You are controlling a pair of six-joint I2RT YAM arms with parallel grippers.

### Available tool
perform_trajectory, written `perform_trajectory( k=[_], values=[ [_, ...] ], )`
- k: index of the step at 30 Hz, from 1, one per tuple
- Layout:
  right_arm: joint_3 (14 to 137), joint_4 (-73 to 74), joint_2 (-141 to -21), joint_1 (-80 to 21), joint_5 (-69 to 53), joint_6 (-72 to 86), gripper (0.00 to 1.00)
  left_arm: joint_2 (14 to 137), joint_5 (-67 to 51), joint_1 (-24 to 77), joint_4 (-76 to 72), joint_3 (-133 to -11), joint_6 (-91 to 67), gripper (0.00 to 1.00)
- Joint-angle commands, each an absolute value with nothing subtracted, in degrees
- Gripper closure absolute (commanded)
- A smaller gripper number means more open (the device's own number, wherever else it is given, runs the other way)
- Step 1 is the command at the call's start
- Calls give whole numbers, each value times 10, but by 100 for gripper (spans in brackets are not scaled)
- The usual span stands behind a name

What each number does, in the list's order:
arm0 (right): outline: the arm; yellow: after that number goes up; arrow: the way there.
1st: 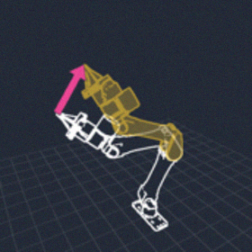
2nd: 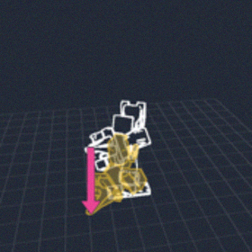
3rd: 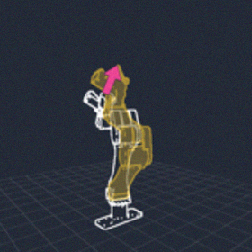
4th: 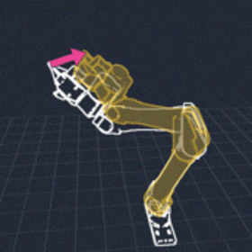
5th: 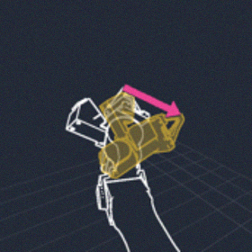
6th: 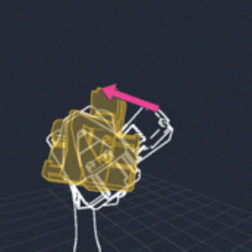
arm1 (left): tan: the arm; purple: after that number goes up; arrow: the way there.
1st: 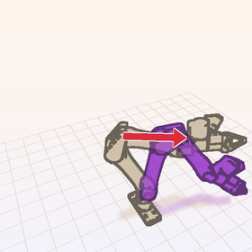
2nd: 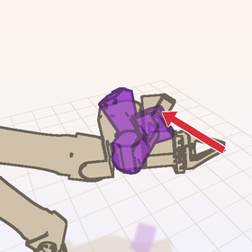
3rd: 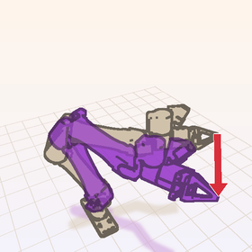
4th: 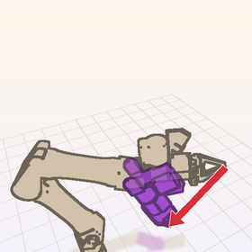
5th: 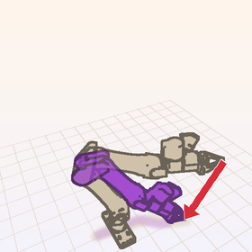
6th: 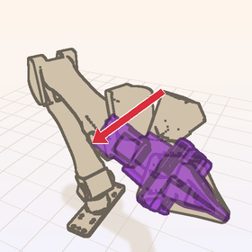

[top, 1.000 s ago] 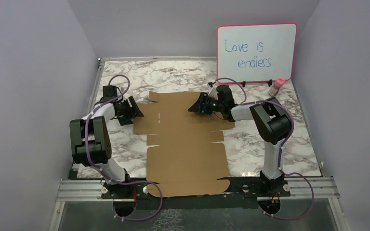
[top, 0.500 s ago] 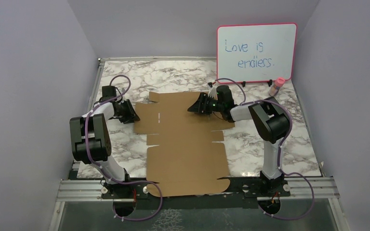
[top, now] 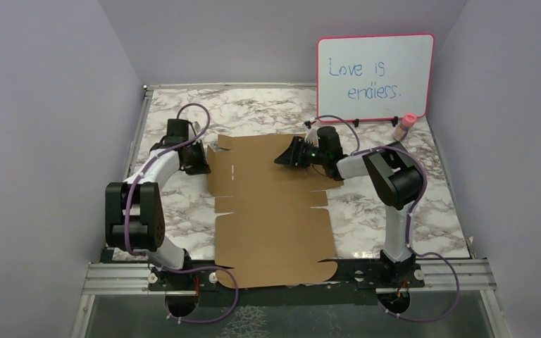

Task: Fold the paper box

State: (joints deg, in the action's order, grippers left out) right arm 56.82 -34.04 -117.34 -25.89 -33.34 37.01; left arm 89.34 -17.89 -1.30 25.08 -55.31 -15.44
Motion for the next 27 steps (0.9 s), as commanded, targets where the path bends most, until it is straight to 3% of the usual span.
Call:
perform_trajectory(
  k=[1, 10, 27],
  values=[
    [548, -331, -1190, -263, -319, 357, 40, 873, -51, 44, 293, -580, -162, 99],
    [536, -345, -1189, -264, -305, 361, 40, 866, 83, 137, 331, -618, -176, 100],
    [521, -364, -1184, -264, -292, 371, 40, 934, 215, 281, 415, -715, -206, 100]
  ],
)
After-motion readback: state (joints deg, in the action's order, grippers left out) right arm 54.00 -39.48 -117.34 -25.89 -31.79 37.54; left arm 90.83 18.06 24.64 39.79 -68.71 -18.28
